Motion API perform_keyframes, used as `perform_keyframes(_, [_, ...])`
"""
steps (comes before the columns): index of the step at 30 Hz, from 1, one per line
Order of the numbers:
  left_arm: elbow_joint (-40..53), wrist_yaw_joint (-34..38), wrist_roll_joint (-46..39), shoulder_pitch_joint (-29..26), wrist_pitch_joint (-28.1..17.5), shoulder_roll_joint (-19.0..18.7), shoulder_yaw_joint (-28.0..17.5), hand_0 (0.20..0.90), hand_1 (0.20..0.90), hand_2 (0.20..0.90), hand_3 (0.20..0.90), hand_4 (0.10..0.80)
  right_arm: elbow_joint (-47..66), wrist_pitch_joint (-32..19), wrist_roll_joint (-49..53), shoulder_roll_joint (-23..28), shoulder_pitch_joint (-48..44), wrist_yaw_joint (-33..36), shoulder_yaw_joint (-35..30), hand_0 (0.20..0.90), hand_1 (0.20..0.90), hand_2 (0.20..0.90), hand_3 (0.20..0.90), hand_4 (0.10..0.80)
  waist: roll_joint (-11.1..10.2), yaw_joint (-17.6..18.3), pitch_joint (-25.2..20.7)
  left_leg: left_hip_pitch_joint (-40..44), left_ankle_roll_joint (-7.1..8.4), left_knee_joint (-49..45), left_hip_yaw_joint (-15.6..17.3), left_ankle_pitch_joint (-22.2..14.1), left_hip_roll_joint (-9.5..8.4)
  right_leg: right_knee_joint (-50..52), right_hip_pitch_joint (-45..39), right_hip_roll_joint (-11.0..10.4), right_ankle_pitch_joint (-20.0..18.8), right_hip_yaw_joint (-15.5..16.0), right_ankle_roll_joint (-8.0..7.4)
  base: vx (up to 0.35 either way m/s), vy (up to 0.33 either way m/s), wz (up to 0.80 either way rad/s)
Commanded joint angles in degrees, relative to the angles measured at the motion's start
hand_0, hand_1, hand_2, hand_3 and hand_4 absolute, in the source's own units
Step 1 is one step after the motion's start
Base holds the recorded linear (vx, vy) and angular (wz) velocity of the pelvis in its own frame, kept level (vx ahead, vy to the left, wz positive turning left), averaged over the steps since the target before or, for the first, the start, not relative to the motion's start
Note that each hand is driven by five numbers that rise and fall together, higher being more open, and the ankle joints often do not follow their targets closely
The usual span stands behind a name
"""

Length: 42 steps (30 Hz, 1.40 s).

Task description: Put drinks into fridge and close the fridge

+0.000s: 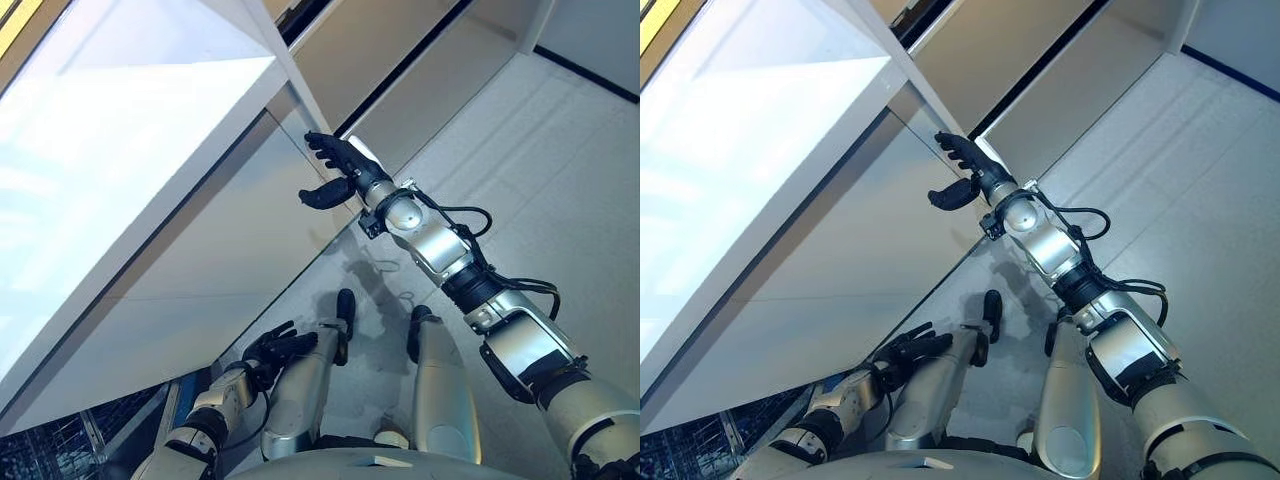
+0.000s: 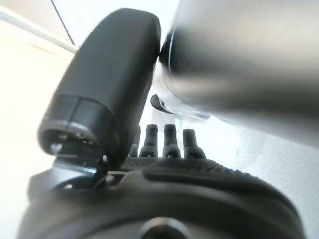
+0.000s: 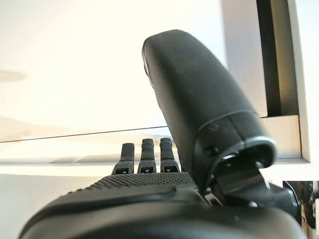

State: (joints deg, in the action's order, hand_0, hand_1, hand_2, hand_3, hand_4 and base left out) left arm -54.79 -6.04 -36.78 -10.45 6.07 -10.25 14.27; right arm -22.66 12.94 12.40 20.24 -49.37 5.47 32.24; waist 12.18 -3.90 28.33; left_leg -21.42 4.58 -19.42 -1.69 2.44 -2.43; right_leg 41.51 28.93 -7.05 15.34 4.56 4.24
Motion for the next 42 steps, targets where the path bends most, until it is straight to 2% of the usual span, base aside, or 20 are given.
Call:
perform_keyframes(1, [0.4, 1.0, 4.9, 5.1, 0.1, -1.5, 2.6, 0.9, 0.9, 0.9, 0.9, 0.8, 3.5, -10.0, 1.4, -2.9, -14.3, 6.2, -2.7, 0.9, 0.9, 0.9, 0.9, 0.8, 2.6, -0.1, 0.0, 3.0, -6.84, -4.2, 3.7, -5.8, -5.66, -10.4, -5.4, 0.6, -6.7, 1.7, -0.1, -0.021, -0.011, 0.06])
perform_keyframes(4, [0.3, 1.7, 5.3, 5.4, -0.3, -1.8, 2.4, 0.9, 0.9, 0.9, 0.9, 0.8, 4.3, -11.7, 0.7, -1.1, -13.3, 8.5, -4.6, 0.9, 0.9, 0.9, 0.9, 0.8, 1.7, 0.1, -0.9, 4.4, -6.77, -3.1, 3.3, -5.8, -5.49, -11.8, -6.9, 1.0, -6.9, 1.7, -0.18, -0.008, -0.015, 0.02])
perform_keyframes(8, [0.3, 5.6, 5.5, 5.9, 0.8, -2.1, 0.5, 0.9, 0.9, 0.9, 0.9, 0.8, 5.0, -14.1, -0.2, 2.6, -6.0, 13.0, -8.7, 0.9, 0.9, 0.9, 0.9, 0.8, -1.2, 0.9, -3.1, 7.5, -6.62, -0.1, 2.9, -5.7, -4.54, -16.4, -11.0, 1.6, -8.4, 1.8, -0.91, 0.014, -0.08, 0.02])
perform_keyframes(12, [0.7, 9.5, 6.7, 7.1, 1.9, -3.6, -2.2, 0.9, 0.9, 0.9, 0.9, 0.8, 5.9, -14.3, 1.4, 5.2, 9.2, 12.4, -12.9, 0.9, 0.9, 0.9, 0.9, 0.8, -5.4, 1.9, -5.7, 11.4, -6.45, 3.5, 2.2, -5.8, -3.57, -22.3, -16.4, 2.0, -10.1, 2.0, -2.19, 0.035, -0.155, 0.05])
perform_keyframes(14, [1.8, 11.6, 7.4, 9.0, 2.5, -4.5, -4.6, 0.9, 0.9, 0.9, 0.9, 0.8, 6.0, -14.9, 2.2, 5.5, 22.8, 8.7, -17.0, 0.9, 0.9, 0.9, 0.9, 0.8, -8.2, 2.8, -8.5, 14.6, -6.42, 7.1, 2.0, -5.3, -2.76, -27.4, -20.6, 2.7, -11.8, 2.0, -3.31, 0.089, -0.208, -0.05])
perform_keyframes(16, [2.6, 12.1, 8.4, 10.4, 3.2, -4.9, -5.8, 0.9, 0.9, 0.9, 0.9, 0.8, 5.2, -13.8, 4.5, 5.7, 30.3, 5.8, -19.2, 0.9, 0.9, 0.9, 0.9, 0.8, -9.3, 3.2, -10.5, 16.8, -6.37, 9.4, 1.9, -5.2, -2.41, -30.2, -23.1, 3.2, -12.5, 2.0, -3.91, 0.063, -0.117, -0.07])
perform_keyframes(17, [2.9, 12.1, 9.0, 11.5, 3.4, -5.0, -6.7, 0.9, 0.9, 0.9, 0.9, 0.8, 3.6, -14.9, 3.3, 5.0, 36.7, 3.7, -20.6, 0.9, 0.9, 0.9, 0.9, 0.8, -10.1, 3.6, -12.0, 18.3, -6.37, 10.9, 2.0, -5.0, -2.17, -32.3, -24.9, 3.5, -13.1, 2.1, -4.36, 0.038, -0.071, -0.08])
perform_keyframes(18, [3.0, 11.9, 9.6, 12.6, 3.0, -5.0, -7.5, 0.9, 0.9, 0.9, 0.9, 0.8, 1.8, -13.0, 2.6, 4.4, 40.1, 2.5, -21.2, 0.9, 0.9, 0.9, 0.9, 0.8, -10.5, 3.8, -13.2, 19.5, -6.4, 12.0, 2.2, -4.9, -1.91, -33.6, -26.2, 3.8, -13.5, 2.2, -4.62, 0.052, -0.085, -0.07])
perform_keyframes(20, [2.2, 12.1, 10.8, 13.9, 2.6, -5.3, -9.1, 0.9, 0.9, 0.9, 0.9, 0.8, -4.5, -13.0, -0.8, 2.4, 46.1, 1.6, -21.9, 0.9, 0.9, 0.9, 0.9, 0.8, -11.8, 4.4, -15.7, 21.8, -6.27, 14.0, 2.7, -4.8, -1.33, -36.1, -28.6, 4.4, -14.4, 2.3, -5.25, 0.057, -0.076, -0.07])
perform_keyframes(23, [0.5, 11.9, 11.3, 14.7, 1.2, -5.6, -10.3, 0.9, 0.9, 0.9, 0.9, 0.8, -12.0, -7.9, -1.8, 1.3, 49.7, 1.3, -22.1, 0.9, 0.9, 0.9, 0.9, 0.8, -13.0, 4.7, -17.5, 24.0, -6.31, 16.6, 3.3, -4.5, -0.97, -38.8, -30.7, 5.0, -15.5, 2.0, -5.84, 0.0, -0.049, -0.08])
perform_keyframes(26, [-4.9, 10.3, 13.0, 14.3, -1.9, -5.8, -10.3, 0.9, 0.9, 0.9, 0.9, 0.8, -28.3, -11.6, -2.1, -0.6, 50.7, -0.8, -23.5, 0.9, 0.9, 0.9, 0.9, 0.8, -13.8, 4.4, -19.2, 26.4, -6.45, 20.0, 3.6, -3.8, -0.7, -41.2, -32.7, 5.9, -16.4, 1.6, -6.1, -0.013, -0.04, -0.13])
perform_keyframes(30, [-8.5, 8.5, 13.5, 13.6, -4.9, -5.2, -10.5, 0.9, 0.9, 0.9, 0.9, 0.8, -36.3, -13.3, -2.5, -2.8, 51.9, -4.2, -23.6, 0.9, 0.9, 0.9, 0.9, 0.8, -14.3, 4.4, -20.3, 27.1, -6.58, 20.8, 3.5, -3.7, -0.65, -41.3, -33.4, 6.4, -16.2, 1.1, -6.03, -0.03, -0.026, -0.1])
perform_keyframes(35, [-12.5, 5.9, 14.2, 13.5, -8.0, -4.2, -10.7, 0.9, 0.9, 0.9, 0.9, 0.8, -44.2, -12.4, -2.8, -5.0, 53.3, -5.6, -24.5, 0.9, 0.9, 0.9, 0.9, 0.8, -14.7, 4.6, -21.1, 27.2, -6.87, 20.2, 3.7, -4.4, -0.62, -41.1, -33.6, 6.5, -15.7, 0.5, -6.05, -0.001, -0.006, -0.02])
perform_keyframes(42, [-16.1, 10.3, 15.0, 13.0, -7.6, -3.5, -10.3, 0.9, 0.9, 0.9, 0.9, 0.8, -48.6, -10.3, -3.9, -5.7, 53.2, -6.7, -24.1, 0.9, 0.9, 0.9, 0.9, 0.8, -14.5, 4.6, -21.3, 27.9, -7.22, 20.2, 3.2, -5.1, -0.72, -41.1, -34.1, 6.7, -15.3, -0.1, -6.14, 0.011, -0.003, -0.03])
